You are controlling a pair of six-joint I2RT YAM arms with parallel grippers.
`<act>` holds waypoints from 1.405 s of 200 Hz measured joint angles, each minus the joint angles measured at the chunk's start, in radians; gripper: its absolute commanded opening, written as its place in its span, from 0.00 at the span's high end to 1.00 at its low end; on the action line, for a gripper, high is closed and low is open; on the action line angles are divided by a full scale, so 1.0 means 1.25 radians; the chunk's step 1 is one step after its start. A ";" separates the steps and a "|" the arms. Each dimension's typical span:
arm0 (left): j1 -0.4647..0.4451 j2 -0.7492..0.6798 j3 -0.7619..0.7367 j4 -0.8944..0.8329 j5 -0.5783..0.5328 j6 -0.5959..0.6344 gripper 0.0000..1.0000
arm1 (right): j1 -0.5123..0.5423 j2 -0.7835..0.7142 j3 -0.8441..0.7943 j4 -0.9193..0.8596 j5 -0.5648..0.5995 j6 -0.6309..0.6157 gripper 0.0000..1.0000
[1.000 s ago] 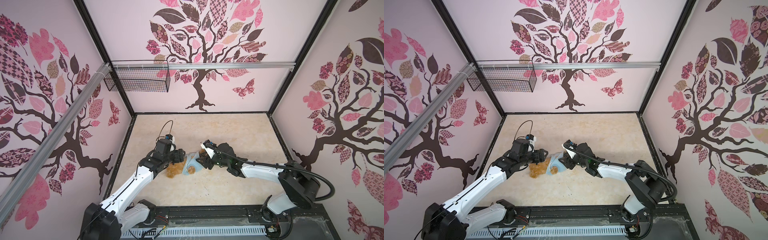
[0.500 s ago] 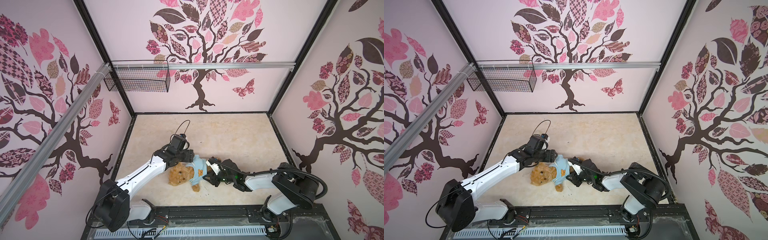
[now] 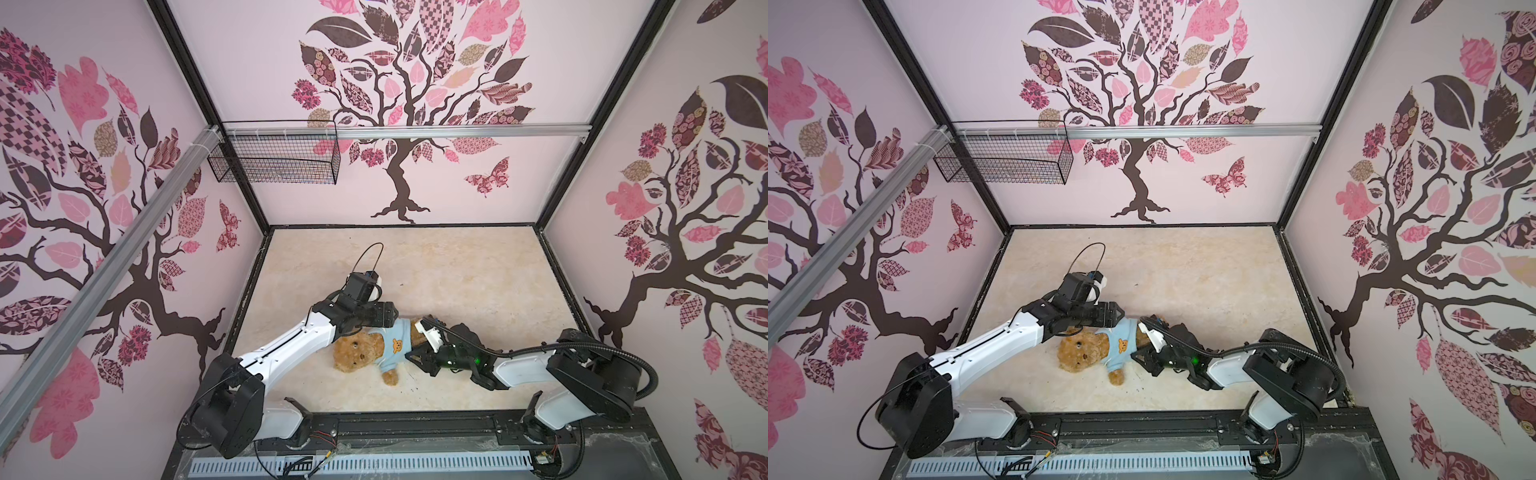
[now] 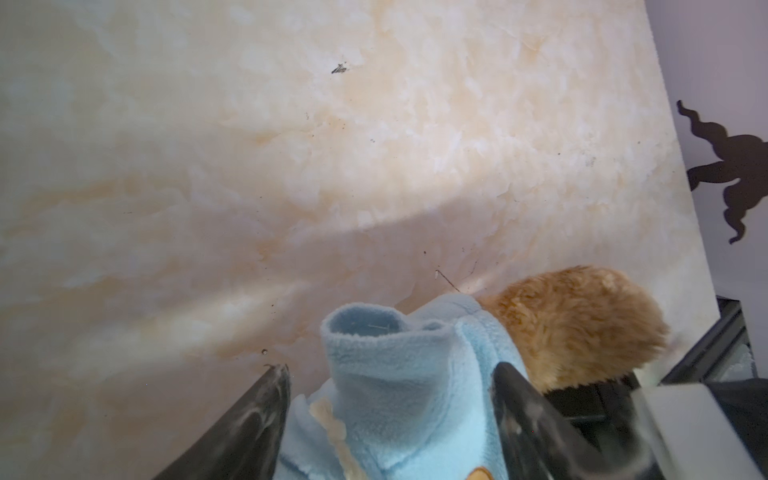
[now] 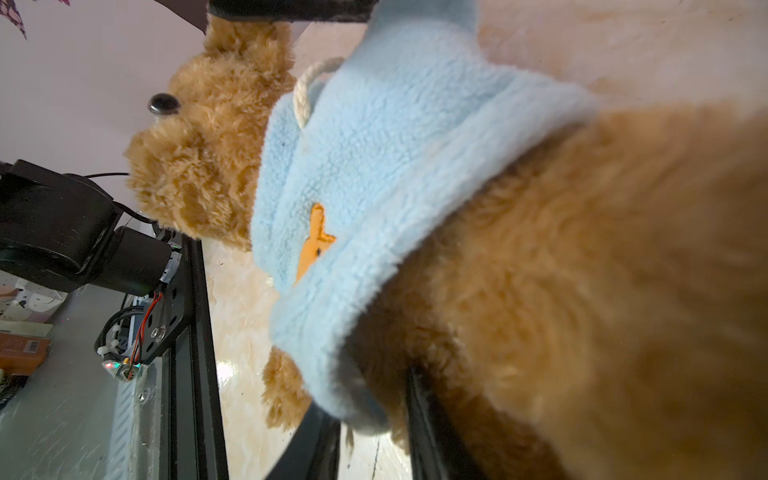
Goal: Dress the teddy bear
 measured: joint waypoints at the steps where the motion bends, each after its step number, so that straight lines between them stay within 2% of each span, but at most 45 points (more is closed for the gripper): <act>1: 0.000 -0.001 0.000 0.001 0.001 0.001 0.19 | 0.000 0.000 0.000 0.000 0.000 0.000 0.71; 48: 0.005 0.004 -0.013 -0.016 0.052 0.039 0.16 | 0.000 0.000 0.000 -0.005 0.005 -0.009 0.71; 63: 0.004 0.005 -0.037 -0.015 0.064 0.042 0.22 | 0.000 0.000 0.000 -0.006 0.005 -0.009 0.70; 79: 0.003 0.022 -0.051 -0.012 0.069 0.034 0.33 | 0.000 -0.011 0.001 -0.020 0.005 -0.009 0.65; 101: 0.003 0.069 -0.049 0.011 0.068 0.024 0.42 | 0.000 -0.088 0.009 -0.086 0.014 -0.027 0.57; 126: 0.002 0.137 -0.024 0.022 0.069 0.029 0.43 | -0.016 -0.209 0.053 -0.178 0.044 -0.075 0.49; 144: 0.000 0.173 0.003 0.027 0.069 0.038 0.43 | -0.081 -0.249 0.100 -0.203 0.045 -0.095 0.47; 158: -0.003 0.192 0.021 0.034 0.074 0.044 0.43 | -0.152 -0.226 0.145 -0.212 0.038 -0.104 0.47; 178: -0.007 0.220 0.047 0.041 0.090 0.049 0.42 | -0.236 -0.117 0.238 -0.249 0.034 -0.126 0.50; 211: -0.008 0.287 0.115 0.041 0.107 0.064 0.38 | -0.296 0.047 0.340 -0.365 0.023 -0.163 0.60; 246: -0.009 0.335 0.217 0.013 0.064 0.083 0.32 | -0.308 0.028 0.236 -0.398 -0.018 -0.141 0.63; 265: -0.016 0.294 0.226 -0.003 -0.010 0.087 0.30 | -0.305 -0.038 0.119 -0.367 -0.067 -0.081 0.63; 281: -0.049 0.221 0.223 -0.036 -0.091 0.096 0.29 | -0.294 -0.099 0.044 -0.332 -0.099 -0.023 0.63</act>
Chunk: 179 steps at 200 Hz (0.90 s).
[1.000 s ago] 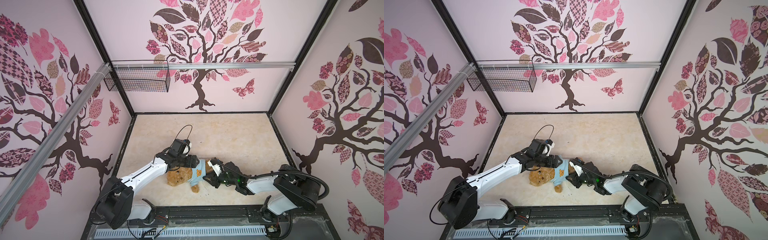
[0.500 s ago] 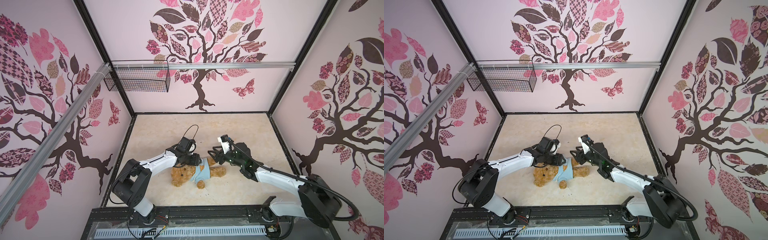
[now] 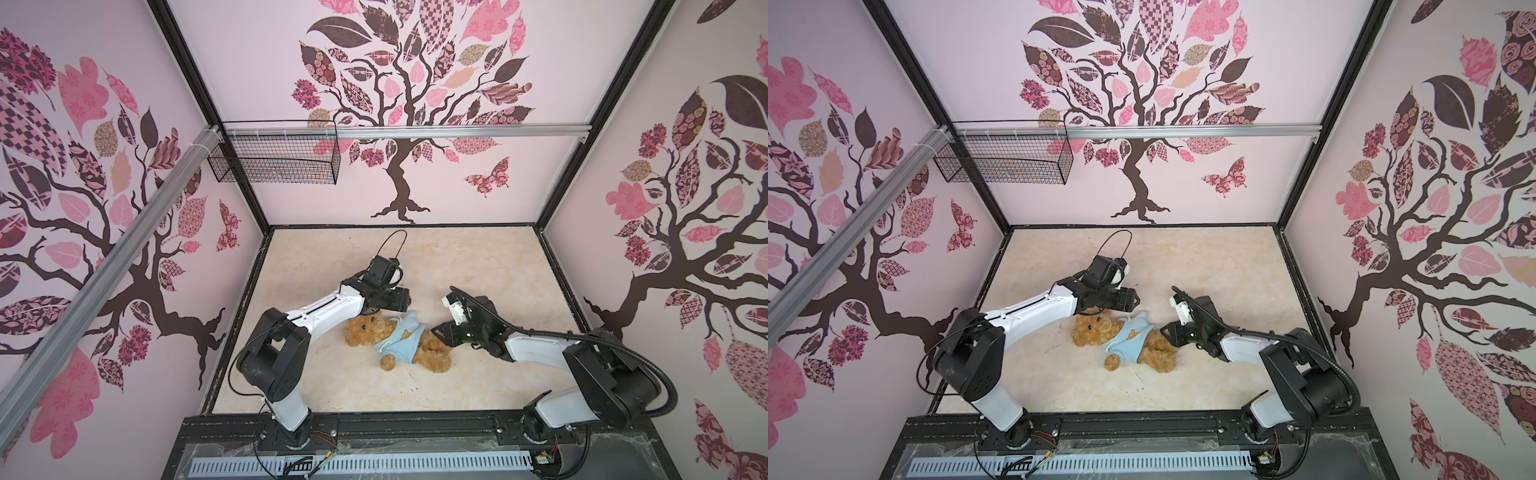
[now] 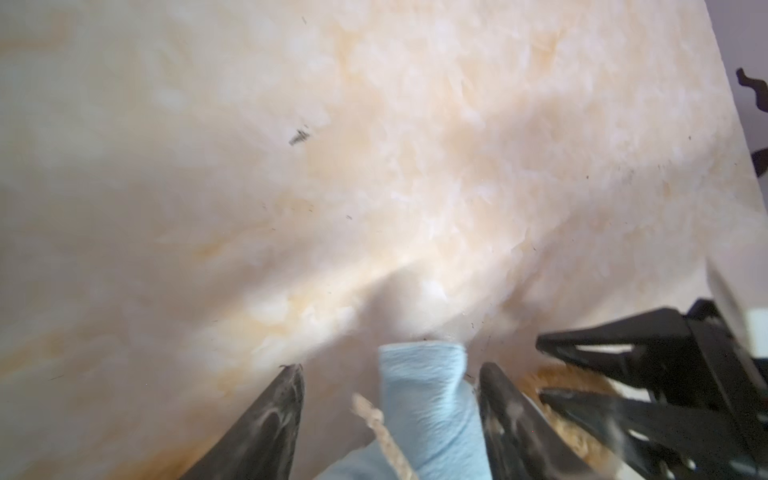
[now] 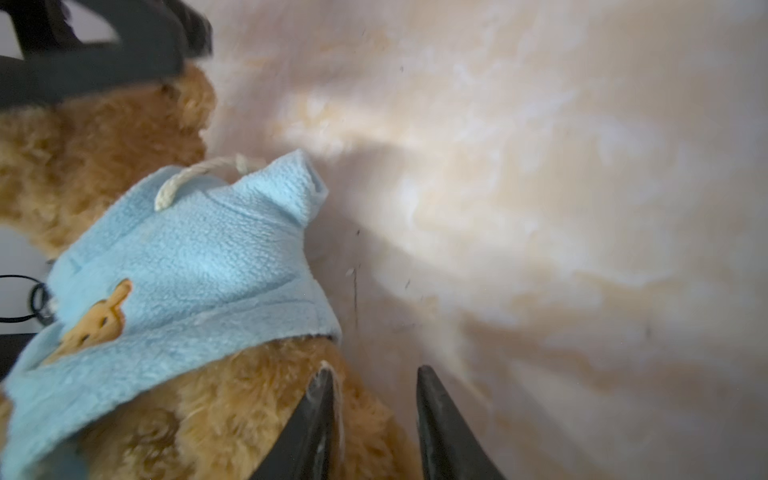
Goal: Dress the teddy bear
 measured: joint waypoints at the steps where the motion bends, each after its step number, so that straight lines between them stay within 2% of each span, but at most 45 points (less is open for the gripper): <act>1: -0.005 -0.006 0.000 -0.001 -0.011 0.001 0.29 | 0.001 -0.002 -0.003 0.001 -0.001 0.002 0.63; 17: -0.078 -0.097 -0.025 -0.006 -0.081 0.008 0.27 | 0.027 -0.048 -0.041 0.038 -0.021 0.044 0.60; 35: -0.200 -0.196 -0.076 -0.017 -0.146 0.015 0.25 | 0.047 -0.086 -0.061 0.070 -0.029 0.075 0.55; 51: -0.295 -0.235 -0.115 -0.035 -0.197 0.042 0.23 | 0.050 -0.117 -0.072 0.081 -0.022 0.079 0.52; 65: -0.346 -0.238 -0.139 -0.054 -0.240 0.084 0.23 | 0.050 -0.143 -0.080 0.082 -0.009 0.074 0.46; 116: -0.360 -0.157 -0.149 -0.096 -0.334 0.233 0.26 | 0.050 -0.225 -0.105 0.078 0.067 0.027 0.37; 155: -0.360 -0.053 -0.113 -0.103 -0.359 0.302 0.27 | 0.050 -0.270 -0.120 0.066 0.145 0.007 0.35; 179: -0.360 -0.014 -0.071 -0.103 -0.366 0.336 0.32 | 0.049 -0.290 -0.139 0.060 0.182 0.005 0.36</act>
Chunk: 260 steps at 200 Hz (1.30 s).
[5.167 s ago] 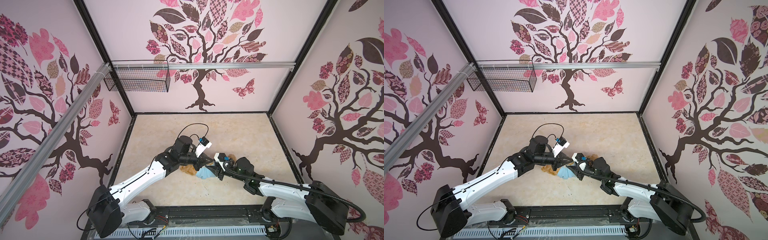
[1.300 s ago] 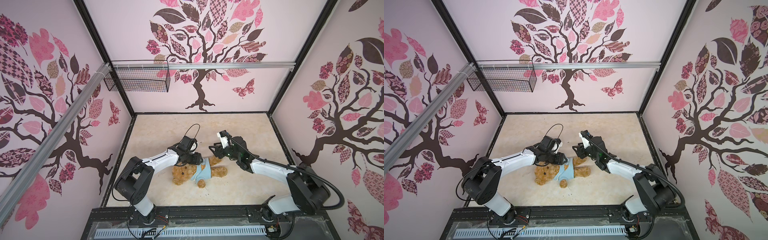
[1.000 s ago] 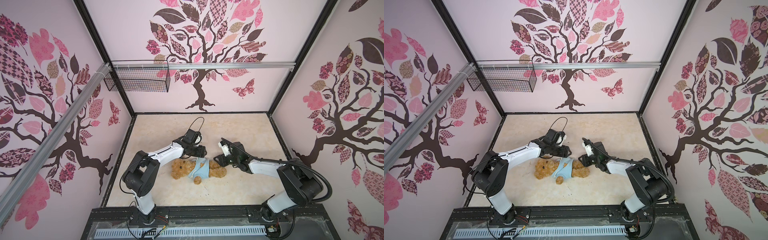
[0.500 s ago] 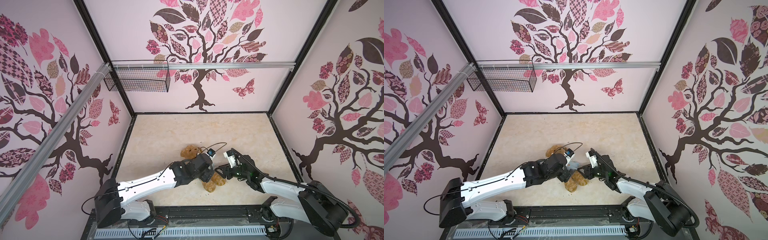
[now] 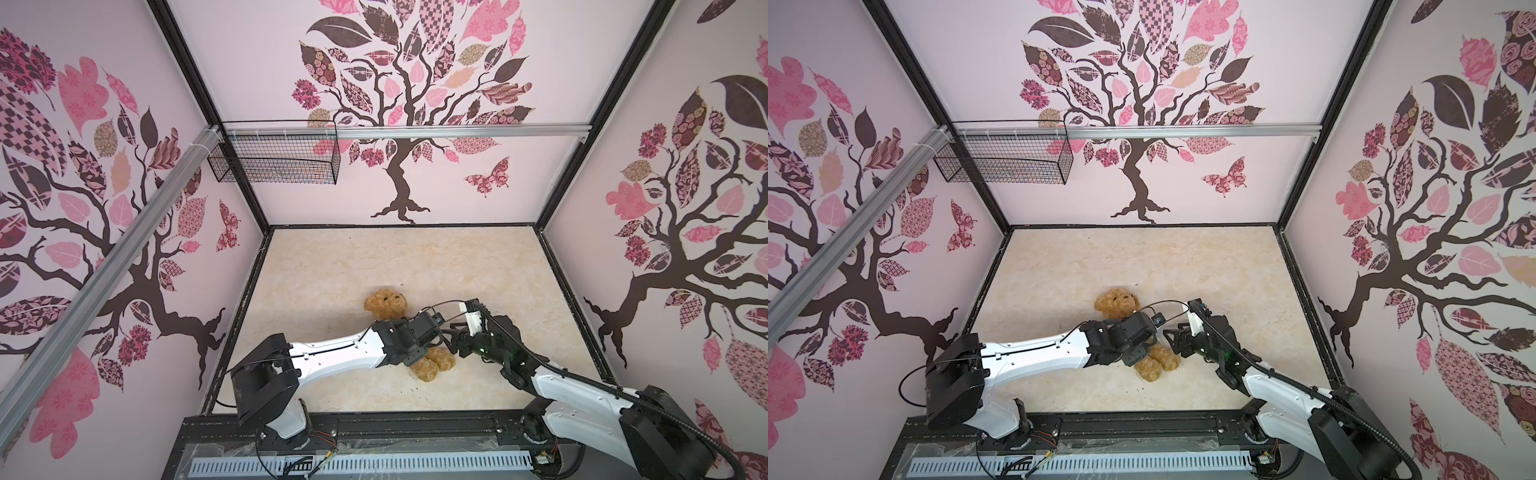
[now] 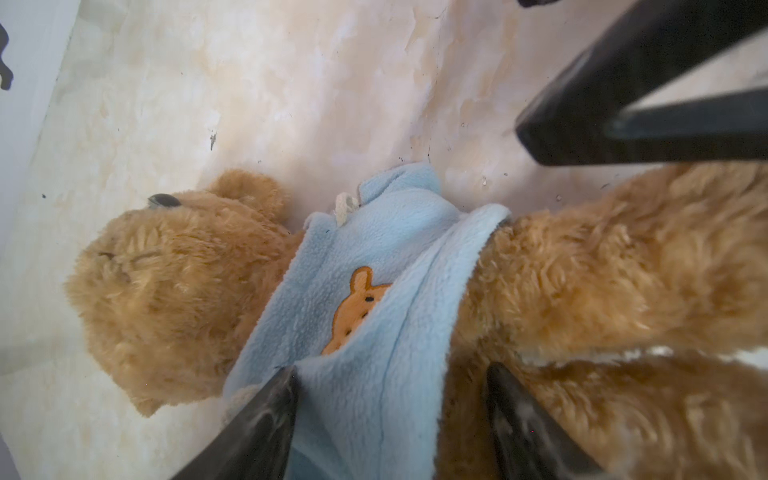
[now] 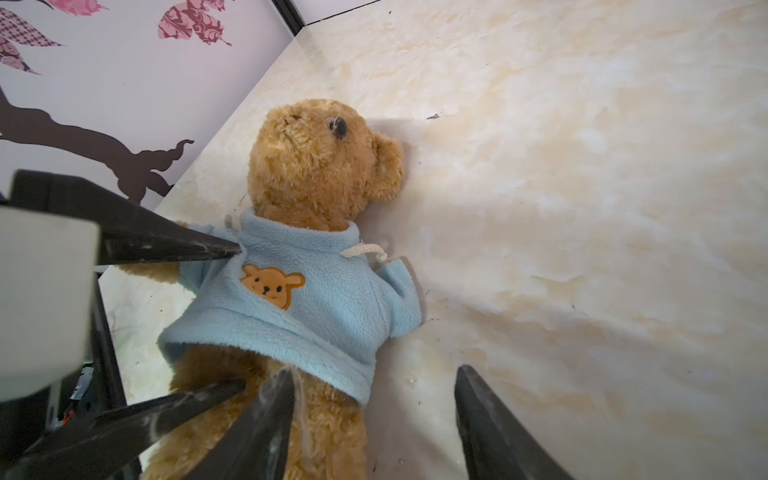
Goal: Dress the teddy bear
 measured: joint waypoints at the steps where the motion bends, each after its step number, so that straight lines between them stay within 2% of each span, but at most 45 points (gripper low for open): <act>1: 0.000 0.002 0.002 0.000 0.000 0.001 0.32 | 0.000 -0.001 -0.001 -0.001 0.002 0.000 0.36; 43: 0.008 0.058 0.045 0.007 0.003 0.032 0.40 | 0.000 -0.016 -0.025 -0.013 0.041 0.000 0.36; 69: 0.023 0.083 0.063 0.011 0.023 0.037 0.49 | 0.000 -0.016 -0.025 -0.016 0.049 0.000 0.36; 109: 0.053 0.084 0.065 0.031 0.076 0.024 0.82 | 0.000 -0.014 -0.036 -0.005 0.056 -0.008 0.38; 131: 0.068 0.072 0.064 0.059 0.126 0.008 0.88 | 0.000 -0.005 -0.037 0.023 0.030 -0.031 0.39; 145: 0.076 0.049 0.057 0.085 0.156 -0.005 1.00 | 0.002 -0.001 -0.037 0.054 0.013 -0.053 0.37; 199: 0.092 -0.019 0.000 0.151 0.215 -0.050 1.00 | 0.059 0.069 -0.032 0.151 -0.003 -0.180 0.34; 260: 0.100 -0.049 -0.061 0.209 0.294 -0.075 1.00 | 0.067 0.090 -0.034 0.251 -0.008 -0.294 0.36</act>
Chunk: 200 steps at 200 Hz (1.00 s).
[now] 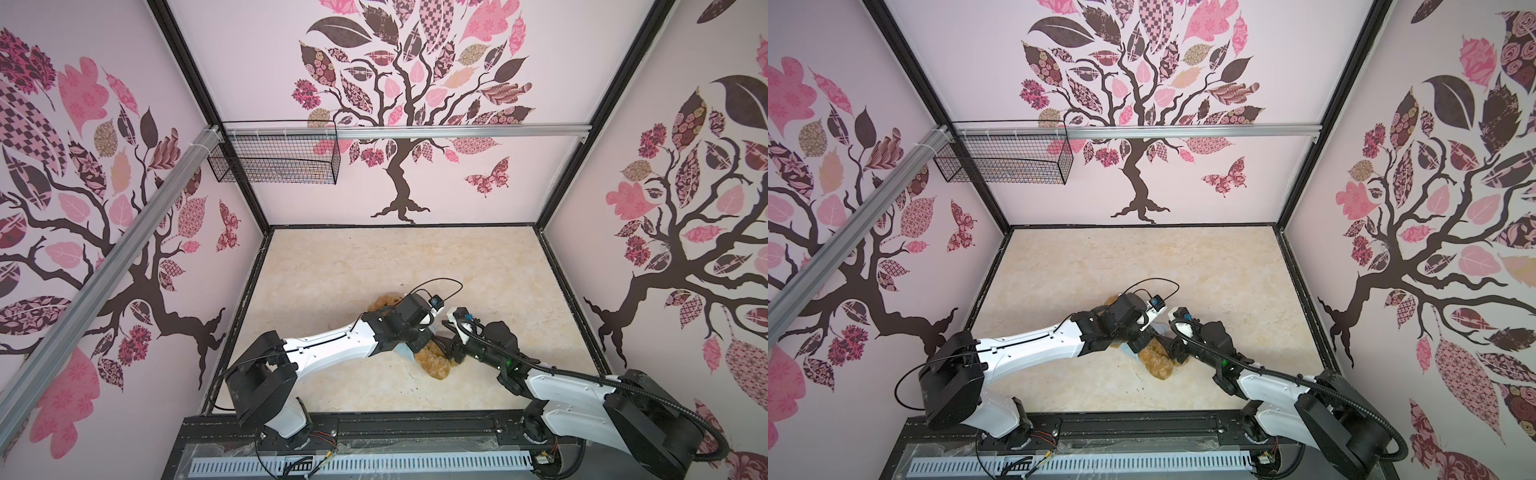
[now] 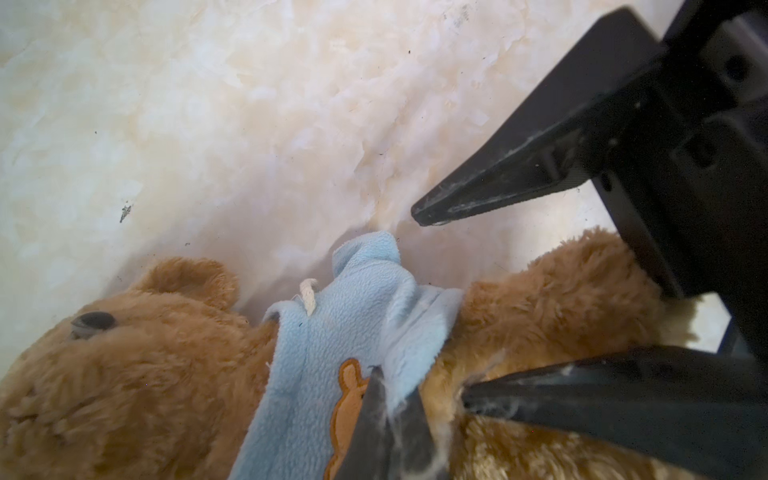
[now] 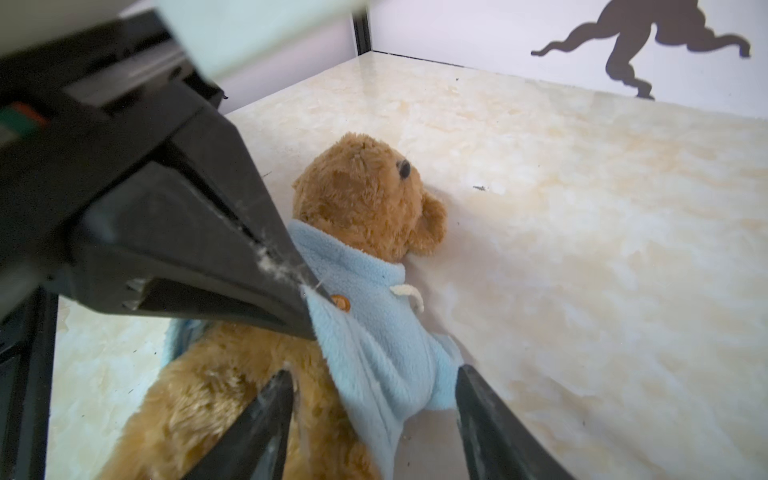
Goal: Dress the teddy bear
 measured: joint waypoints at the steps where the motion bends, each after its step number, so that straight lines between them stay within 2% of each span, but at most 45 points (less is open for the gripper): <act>1: 0.000 -0.002 -0.002 0.002 0.002 0.000 1.00 | 0.000 0.000 0.000 0.001 0.000 -0.002 0.36; 53: 0.006 -0.021 -0.027 0.041 0.060 -0.002 1.00 | 0.027 0.050 -0.002 0.064 0.019 -0.081 0.40; 89: 0.014 -0.036 -0.037 0.050 0.095 0.002 1.00 | 0.039 0.099 -0.002 0.098 0.065 -0.114 0.50; 133: 0.016 -0.074 -0.066 0.081 0.157 0.014 1.00 | 0.046 0.119 -0.002 0.132 0.129 -0.104 0.60; 166: 0.020 -0.075 -0.067 0.098 0.188 0.022 1.00 | 0.053 0.128 -0.004 0.167 0.146 -0.080 0.55; 200: 0.024 -0.074 -0.067 0.110 0.229 0.022 1.00 | 0.053 0.189 -0.009 0.235 0.120 -0.043 0.52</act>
